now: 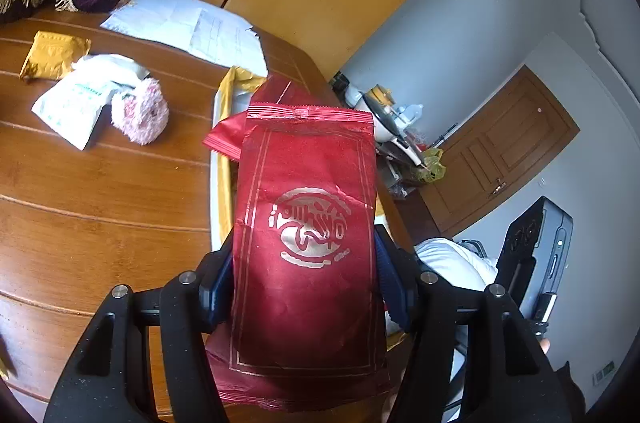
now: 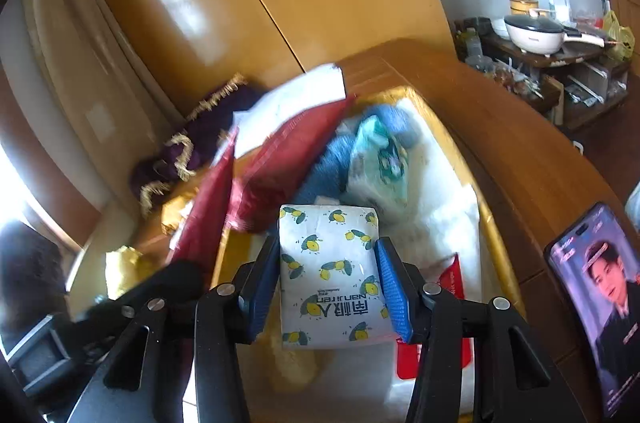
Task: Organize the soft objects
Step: 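Carry the dark red bag with the left tool while the right tool carries the tissue pack into the tray, then open both tools to release the dark red bag and tissue pack in the tray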
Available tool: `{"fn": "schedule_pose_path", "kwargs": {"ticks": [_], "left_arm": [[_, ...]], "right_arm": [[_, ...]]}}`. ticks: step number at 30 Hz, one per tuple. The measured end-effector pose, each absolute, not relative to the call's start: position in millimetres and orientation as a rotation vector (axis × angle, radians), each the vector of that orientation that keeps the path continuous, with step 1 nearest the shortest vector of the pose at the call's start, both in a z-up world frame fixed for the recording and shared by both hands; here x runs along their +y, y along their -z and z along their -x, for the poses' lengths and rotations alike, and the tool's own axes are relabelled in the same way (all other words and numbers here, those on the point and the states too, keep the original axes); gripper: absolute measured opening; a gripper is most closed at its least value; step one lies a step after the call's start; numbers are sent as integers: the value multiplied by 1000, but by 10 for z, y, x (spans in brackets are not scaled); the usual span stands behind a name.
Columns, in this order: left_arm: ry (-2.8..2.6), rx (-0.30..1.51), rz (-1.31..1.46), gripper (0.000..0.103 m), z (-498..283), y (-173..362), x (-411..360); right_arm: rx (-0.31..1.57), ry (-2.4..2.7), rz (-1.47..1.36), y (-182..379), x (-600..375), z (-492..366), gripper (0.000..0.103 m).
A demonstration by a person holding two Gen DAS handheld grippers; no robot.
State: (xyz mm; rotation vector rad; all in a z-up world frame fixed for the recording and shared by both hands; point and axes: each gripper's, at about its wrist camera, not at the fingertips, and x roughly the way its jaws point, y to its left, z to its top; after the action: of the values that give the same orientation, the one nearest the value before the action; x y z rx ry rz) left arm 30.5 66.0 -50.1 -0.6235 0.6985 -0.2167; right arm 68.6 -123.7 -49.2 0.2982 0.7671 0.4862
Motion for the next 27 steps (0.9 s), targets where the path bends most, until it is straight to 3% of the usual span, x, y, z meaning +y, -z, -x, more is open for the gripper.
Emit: {"fn": "schedule_pose_path", "kwargs": {"ticks": [11,15,27], "left_arm": [[247,735,587,60,-465,664,534],[263,730,623,69,-474,712,567],[221,558,642,73,-57,422,1101]], "right_arm": [[800,-430,-331,541,-1336,-888,52],[782,-393,-311,502,-1293,-860,57],[691,-469,-270,150,-1021,-575,61]]}}
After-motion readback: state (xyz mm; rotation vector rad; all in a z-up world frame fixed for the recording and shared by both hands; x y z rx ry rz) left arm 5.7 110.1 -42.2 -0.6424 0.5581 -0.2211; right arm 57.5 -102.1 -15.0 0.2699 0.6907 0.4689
